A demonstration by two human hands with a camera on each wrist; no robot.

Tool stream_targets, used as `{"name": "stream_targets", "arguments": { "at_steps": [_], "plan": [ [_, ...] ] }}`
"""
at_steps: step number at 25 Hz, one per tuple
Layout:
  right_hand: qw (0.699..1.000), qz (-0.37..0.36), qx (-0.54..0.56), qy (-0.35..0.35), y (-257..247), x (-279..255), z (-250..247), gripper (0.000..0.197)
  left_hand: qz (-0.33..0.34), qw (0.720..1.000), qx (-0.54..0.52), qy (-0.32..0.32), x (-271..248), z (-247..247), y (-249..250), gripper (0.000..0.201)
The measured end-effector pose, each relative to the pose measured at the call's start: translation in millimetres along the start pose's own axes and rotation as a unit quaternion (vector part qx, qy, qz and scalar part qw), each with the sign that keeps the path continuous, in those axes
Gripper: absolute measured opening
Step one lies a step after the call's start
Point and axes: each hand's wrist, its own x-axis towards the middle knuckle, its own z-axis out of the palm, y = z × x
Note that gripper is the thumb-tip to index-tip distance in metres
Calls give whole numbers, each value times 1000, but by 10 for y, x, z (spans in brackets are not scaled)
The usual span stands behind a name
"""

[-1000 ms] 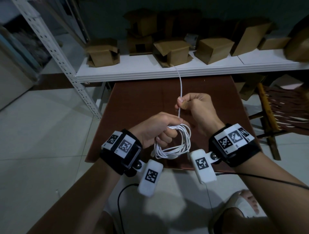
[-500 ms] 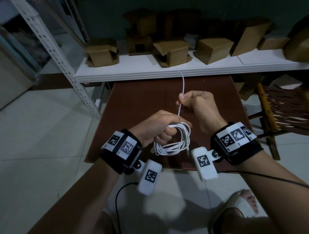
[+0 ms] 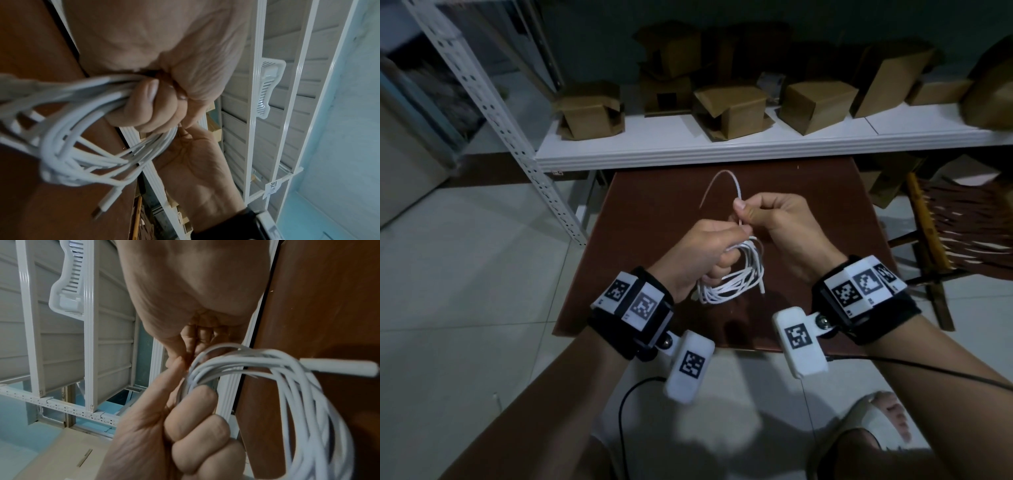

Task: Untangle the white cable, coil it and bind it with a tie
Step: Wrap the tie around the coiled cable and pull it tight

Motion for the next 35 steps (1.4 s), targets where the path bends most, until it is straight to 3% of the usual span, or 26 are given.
{"name": "stream_targets", "arguments": {
  "at_steps": [5,10,15,18,26,31,35],
  "plan": [
    [999,-13,30,34,-39,12,15,22,34,998,-14,60,67,-16,-3,15],
    [998,-1,11,55,-38,6,-4,17,108,985,72,116,92,-143,-54,18],
    [998,8,32,61,-37,-21,15,14,180,957,141,176,83,-192,-121,4],
    [997,17,45,64,-39,-35,52,13,177,972,82,133,90,-174,-115,11],
    [997,46,45,48,-44,-48,61,15,139,984,8,114,63,-126,-143,12],
    [995,82,49,36,-47,-32,69,14,110,989,13,102,27,-131,-76,17],
    [997,68,19,31,-30,-19,69,17,94,989,23,113,30,-139,-46,17]
  ]
}}
